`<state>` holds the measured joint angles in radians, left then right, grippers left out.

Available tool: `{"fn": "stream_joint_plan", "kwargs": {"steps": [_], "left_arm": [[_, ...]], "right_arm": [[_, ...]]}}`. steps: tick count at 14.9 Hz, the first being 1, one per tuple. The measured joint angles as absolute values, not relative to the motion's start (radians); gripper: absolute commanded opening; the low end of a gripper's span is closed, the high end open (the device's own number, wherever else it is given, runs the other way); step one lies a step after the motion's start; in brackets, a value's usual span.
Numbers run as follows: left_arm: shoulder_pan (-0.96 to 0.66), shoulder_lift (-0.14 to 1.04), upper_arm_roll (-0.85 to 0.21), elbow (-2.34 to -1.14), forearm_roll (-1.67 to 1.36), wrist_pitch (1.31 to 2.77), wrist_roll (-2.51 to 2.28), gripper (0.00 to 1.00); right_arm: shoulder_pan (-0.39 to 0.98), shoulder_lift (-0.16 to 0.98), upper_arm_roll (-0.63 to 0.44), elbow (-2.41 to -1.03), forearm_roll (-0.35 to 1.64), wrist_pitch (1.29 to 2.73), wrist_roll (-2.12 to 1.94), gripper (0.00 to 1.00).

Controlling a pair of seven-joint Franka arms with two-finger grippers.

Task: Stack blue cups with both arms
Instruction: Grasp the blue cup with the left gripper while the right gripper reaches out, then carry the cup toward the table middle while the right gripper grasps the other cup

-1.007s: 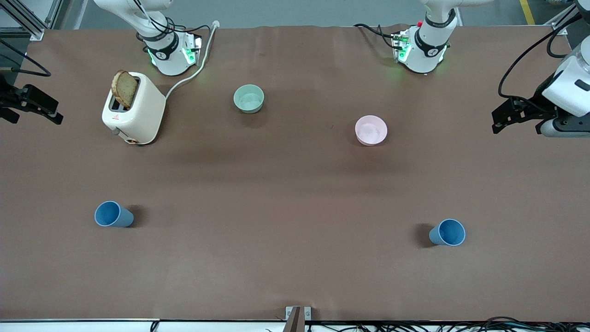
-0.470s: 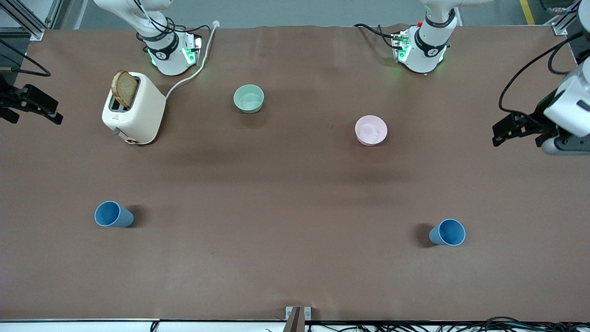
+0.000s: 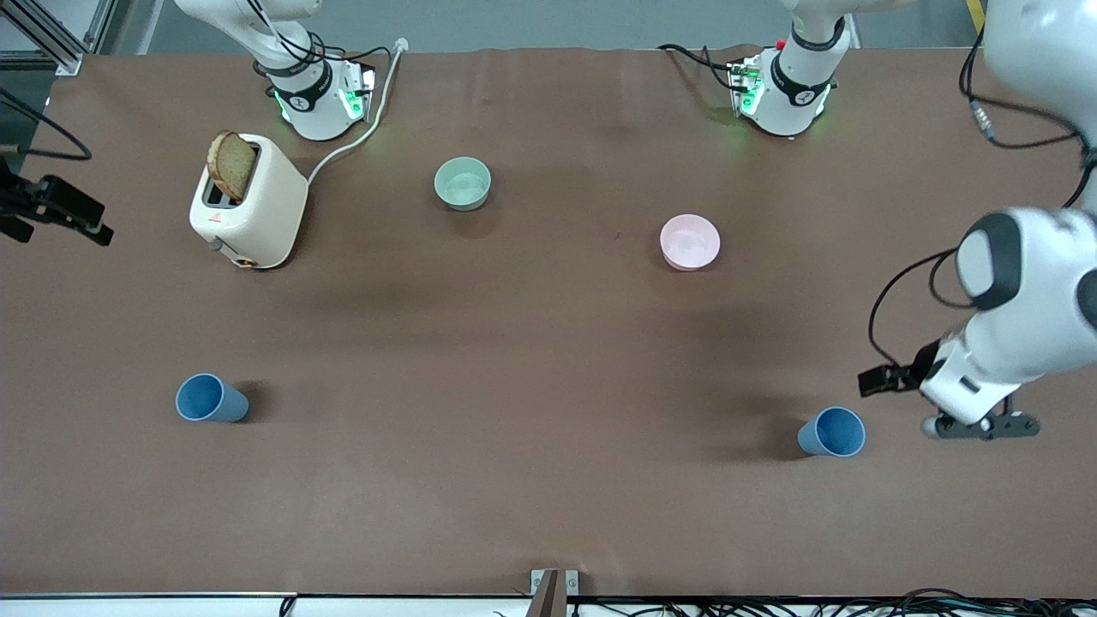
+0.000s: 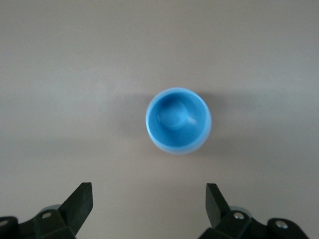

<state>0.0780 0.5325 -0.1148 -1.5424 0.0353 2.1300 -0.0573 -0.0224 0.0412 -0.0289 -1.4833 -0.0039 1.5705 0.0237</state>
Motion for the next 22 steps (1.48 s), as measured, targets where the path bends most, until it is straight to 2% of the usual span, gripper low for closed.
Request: {"fn": "stream_joint_plan", "kwargs": {"steps": [2,3,6,7,8,17,19,22], "left_arm": [[0.092,0.623,-0.115,-1.541,0.035,2.243,-0.055,0.97],[0.092,0.656,-0.115,-1.538,0.035,2.279,-0.055,0.89],[0.088,0.714,-0.116,-1.527,0.035,2.332,-0.056,0.29],[0.087,0.72,-0.116,-1.525,0.035,2.334,-0.055,0.13],[0.087,0.723,-0.116,-1.524,0.035,2.334,-0.055,0.01],[0.063,0.722,-0.131,-1.51,0.035,2.334,-0.085,0.0],[0.006,0.721,-0.139,-1.503,0.035,2.334,-0.198,0.0],[-0.183,0.708,-0.142,-1.491,0.035,2.334,-0.492,0.0]], "right_arm": [[-0.068,0.086,-0.033,-1.5,-0.004,1.629,-0.036,1.0],[-0.094,0.113,-0.034,-1.504,-0.004,1.66,-0.075,1.0],[-0.156,0.203,-0.037,-1.509,-0.003,1.743,-0.142,1.0],[-0.166,0.232,-0.037,-1.51,-0.003,1.769,-0.156,1.0],[-0.173,0.26,-0.037,-1.51,-0.003,1.798,-0.17,1.0],[-0.199,0.47,-0.037,-1.513,0.009,1.934,-0.199,0.98],[-0.199,0.519,-0.033,-1.513,0.014,1.979,-0.213,0.97],[-0.198,0.587,-0.029,-1.513,0.035,2.051,-0.234,0.93]]}}
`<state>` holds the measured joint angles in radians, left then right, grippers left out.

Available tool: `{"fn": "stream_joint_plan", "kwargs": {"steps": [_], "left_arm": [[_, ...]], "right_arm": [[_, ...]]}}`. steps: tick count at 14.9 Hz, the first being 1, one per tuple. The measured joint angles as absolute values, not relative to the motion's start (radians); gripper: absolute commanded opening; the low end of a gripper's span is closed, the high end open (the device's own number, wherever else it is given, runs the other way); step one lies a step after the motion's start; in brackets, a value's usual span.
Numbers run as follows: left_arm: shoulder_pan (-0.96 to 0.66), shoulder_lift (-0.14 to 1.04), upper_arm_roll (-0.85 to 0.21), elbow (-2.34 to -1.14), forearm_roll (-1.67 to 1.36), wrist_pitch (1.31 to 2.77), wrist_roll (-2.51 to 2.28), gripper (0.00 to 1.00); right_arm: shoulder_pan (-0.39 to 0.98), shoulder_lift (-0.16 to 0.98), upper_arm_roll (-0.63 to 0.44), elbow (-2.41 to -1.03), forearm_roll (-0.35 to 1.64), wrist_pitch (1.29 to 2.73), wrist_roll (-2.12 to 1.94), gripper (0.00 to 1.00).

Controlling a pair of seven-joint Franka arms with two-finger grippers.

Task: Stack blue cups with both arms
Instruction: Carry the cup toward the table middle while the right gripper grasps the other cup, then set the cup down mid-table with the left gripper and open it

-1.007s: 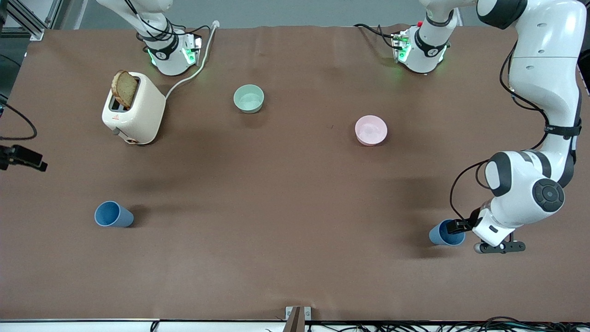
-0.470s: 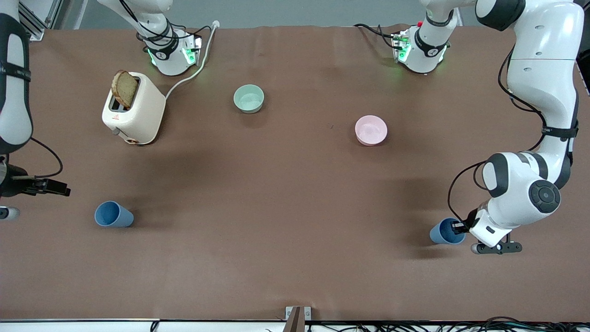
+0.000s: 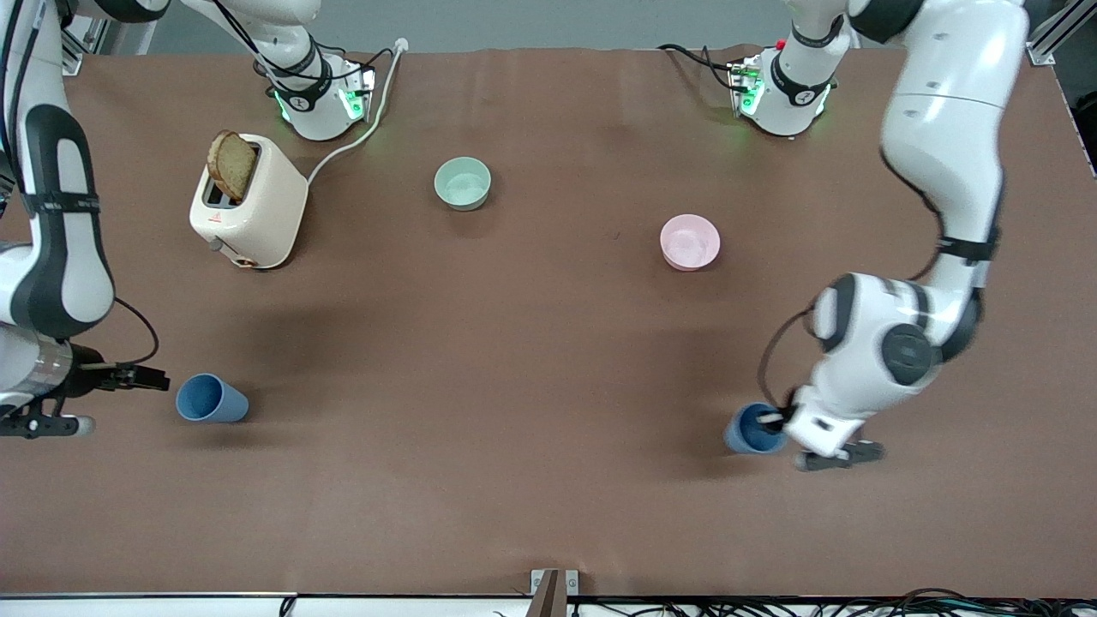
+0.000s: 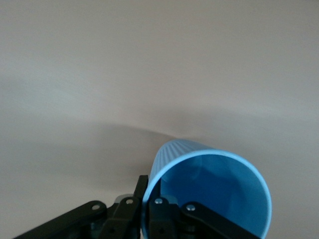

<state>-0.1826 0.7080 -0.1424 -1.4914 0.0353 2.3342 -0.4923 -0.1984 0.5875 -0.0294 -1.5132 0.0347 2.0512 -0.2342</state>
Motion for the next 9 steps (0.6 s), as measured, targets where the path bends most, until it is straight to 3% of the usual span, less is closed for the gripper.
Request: {"fn": "stream_joint_plan", "kwargs": {"steps": [5,7,9], "left_arm": [[-0.472,0.721,-0.134,-1.482,0.036,2.334,-0.857,0.0],[-0.528,0.728,-0.132,-1.481,0.036,2.334,-0.909,0.0],[-0.568,0.732,-0.132,-1.481,0.036,2.334,-0.952,0.0]], "right_arm": [[-0.198,0.639,-0.027,-1.512,0.062,2.097,-0.256,0.81],[-0.198,0.644,-0.026,-1.512,0.063,2.096,-0.259,0.68],[-0.197,0.651,-0.023,-1.512,0.063,2.099,-0.261,0.45]]}}
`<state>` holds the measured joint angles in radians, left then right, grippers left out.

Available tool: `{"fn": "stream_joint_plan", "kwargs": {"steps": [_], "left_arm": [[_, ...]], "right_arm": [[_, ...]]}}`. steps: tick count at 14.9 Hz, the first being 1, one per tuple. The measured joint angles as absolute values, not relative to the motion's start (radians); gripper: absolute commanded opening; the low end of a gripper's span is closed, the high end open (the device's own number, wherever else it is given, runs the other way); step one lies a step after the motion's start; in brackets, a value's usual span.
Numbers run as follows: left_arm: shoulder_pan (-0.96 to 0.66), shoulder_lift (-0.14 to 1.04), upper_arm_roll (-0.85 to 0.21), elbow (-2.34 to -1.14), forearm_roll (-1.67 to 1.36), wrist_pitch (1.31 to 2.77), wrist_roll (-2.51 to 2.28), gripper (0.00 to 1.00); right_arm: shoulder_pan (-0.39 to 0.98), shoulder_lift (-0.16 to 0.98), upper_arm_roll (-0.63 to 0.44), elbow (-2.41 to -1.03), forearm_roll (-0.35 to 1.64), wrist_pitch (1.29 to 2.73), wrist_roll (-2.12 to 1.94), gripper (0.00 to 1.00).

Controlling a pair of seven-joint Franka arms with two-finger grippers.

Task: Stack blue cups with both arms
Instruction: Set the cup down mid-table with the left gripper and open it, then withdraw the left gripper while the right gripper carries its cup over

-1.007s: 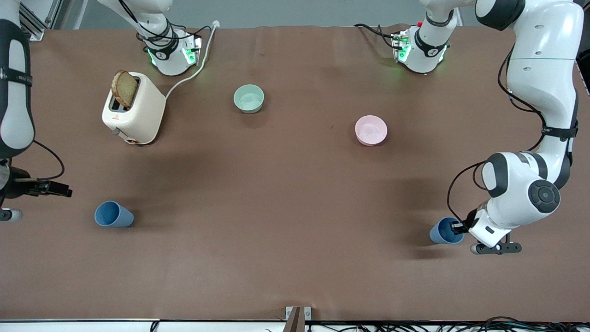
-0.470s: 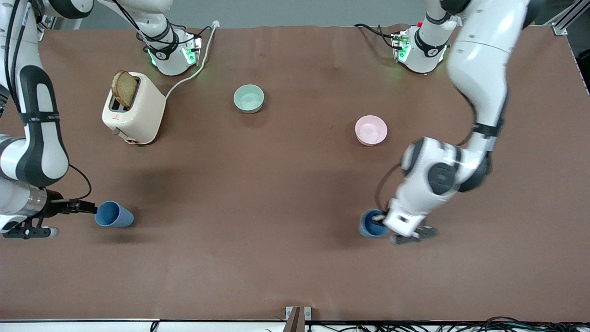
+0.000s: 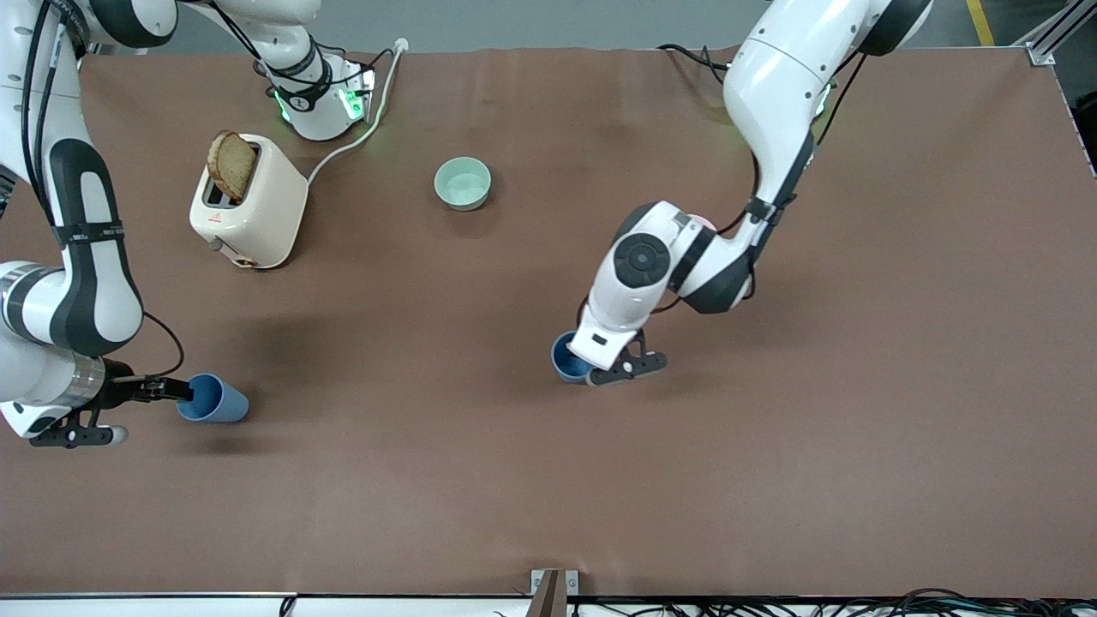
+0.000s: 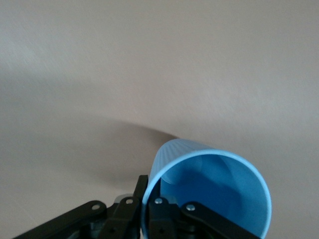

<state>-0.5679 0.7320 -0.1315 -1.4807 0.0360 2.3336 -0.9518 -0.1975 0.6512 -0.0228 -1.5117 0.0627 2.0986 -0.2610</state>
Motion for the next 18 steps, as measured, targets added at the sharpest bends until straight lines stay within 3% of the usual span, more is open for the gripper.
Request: {"fn": "stream_joint_plan", "kwargs": {"steps": [2,4,5,7,8,12,18], "left_arm": [[-0.605,0.741,-0.131,-1.481,0.036,2.333,-0.987,0.03],[-0.638,0.752,-0.131,-1.481,0.036,2.333,-1.008,0.13],[-0.649,0.757,-0.131,-1.481,0.036,2.333,-1.015,0.28],[-0.661,0.76,-0.131,-1.479,0.036,2.333,-1.036,0.93],[-0.662,0.76,-0.13,-1.473,0.036,2.334,-1.052,1.0],[-0.651,0.715,-0.084,-1.435,0.036,2.275,-1.06,1.0],[-0.495,0.363,0.0,-1.402,0.038,1.885,-0.917,1.0]], "right_arm": [[-0.193,0.663,-0.021,-1.512,0.063,2.109,-0.261,0.27],[-0.189,0.676,-0.019,-1.517,0.063,2.13,-0.262,0.15],[-0.187,0.682,-0.019,-1.522,0.063,2.143,-0.262,0.12],[-0.185,0.687,-0.019,-1.533,0.063,2.151,-0.262,0.08],[-0.184,0.686,-0.019,-1.534,0.063,2.149,-0.261,0.06],[-0.177,0.653,-0.016,-1.519,0.063,2.053,-0.261,0.05],[-0.008,0.399,-0.008,-1.502,0.065,1.756,-0.022,0.04]]}}
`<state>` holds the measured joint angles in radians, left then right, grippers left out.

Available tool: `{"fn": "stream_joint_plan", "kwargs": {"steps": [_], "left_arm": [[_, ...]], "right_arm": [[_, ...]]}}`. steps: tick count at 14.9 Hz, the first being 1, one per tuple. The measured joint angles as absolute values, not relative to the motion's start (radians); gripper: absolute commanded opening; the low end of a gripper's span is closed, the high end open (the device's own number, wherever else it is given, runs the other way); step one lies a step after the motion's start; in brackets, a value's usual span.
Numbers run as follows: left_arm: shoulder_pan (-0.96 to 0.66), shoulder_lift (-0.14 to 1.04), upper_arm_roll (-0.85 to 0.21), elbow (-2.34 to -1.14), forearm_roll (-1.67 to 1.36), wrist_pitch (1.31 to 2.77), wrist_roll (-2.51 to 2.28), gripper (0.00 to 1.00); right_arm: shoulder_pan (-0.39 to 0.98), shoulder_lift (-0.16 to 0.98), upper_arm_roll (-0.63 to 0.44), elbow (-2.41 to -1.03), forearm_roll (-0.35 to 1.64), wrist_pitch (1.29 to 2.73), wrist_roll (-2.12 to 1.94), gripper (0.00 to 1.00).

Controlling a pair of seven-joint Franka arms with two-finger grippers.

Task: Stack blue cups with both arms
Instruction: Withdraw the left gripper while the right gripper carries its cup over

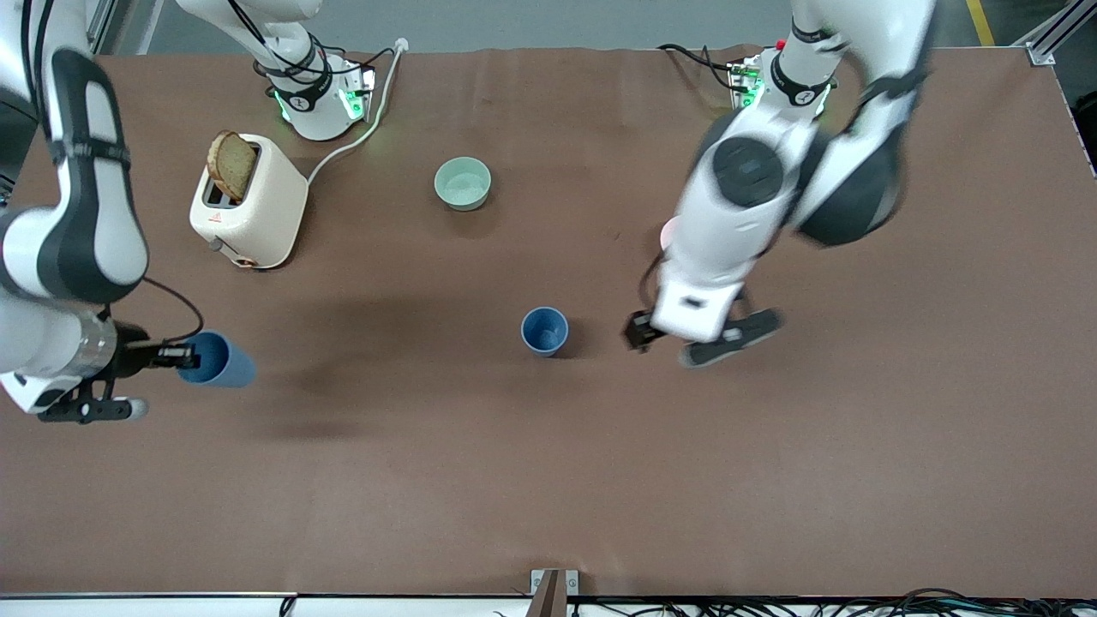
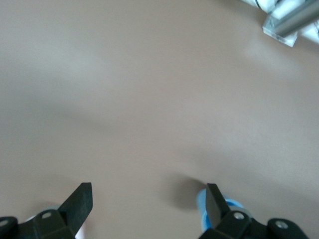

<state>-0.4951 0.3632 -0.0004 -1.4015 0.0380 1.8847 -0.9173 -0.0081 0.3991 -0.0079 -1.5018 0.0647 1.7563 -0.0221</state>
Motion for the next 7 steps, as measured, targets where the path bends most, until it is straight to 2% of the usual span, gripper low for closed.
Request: {"fn": "stream_joint_plan", "kwargs": {"steps": [4,7], "left_arm": [[-0.314,0.166,0.003,-1.412,0.04,1.708,-0.581,1.0],[-0.176,0.1,0.001,-1.429,0.036,1.643,-0.328,1.0]], "right_arm": [[0.2,0.332,-0.001,-1.511,0.07,1.716,0.235,0.04],[0.399,0.337,0.002,-1.517,0.074,1.767,0.493,0.03]]}}
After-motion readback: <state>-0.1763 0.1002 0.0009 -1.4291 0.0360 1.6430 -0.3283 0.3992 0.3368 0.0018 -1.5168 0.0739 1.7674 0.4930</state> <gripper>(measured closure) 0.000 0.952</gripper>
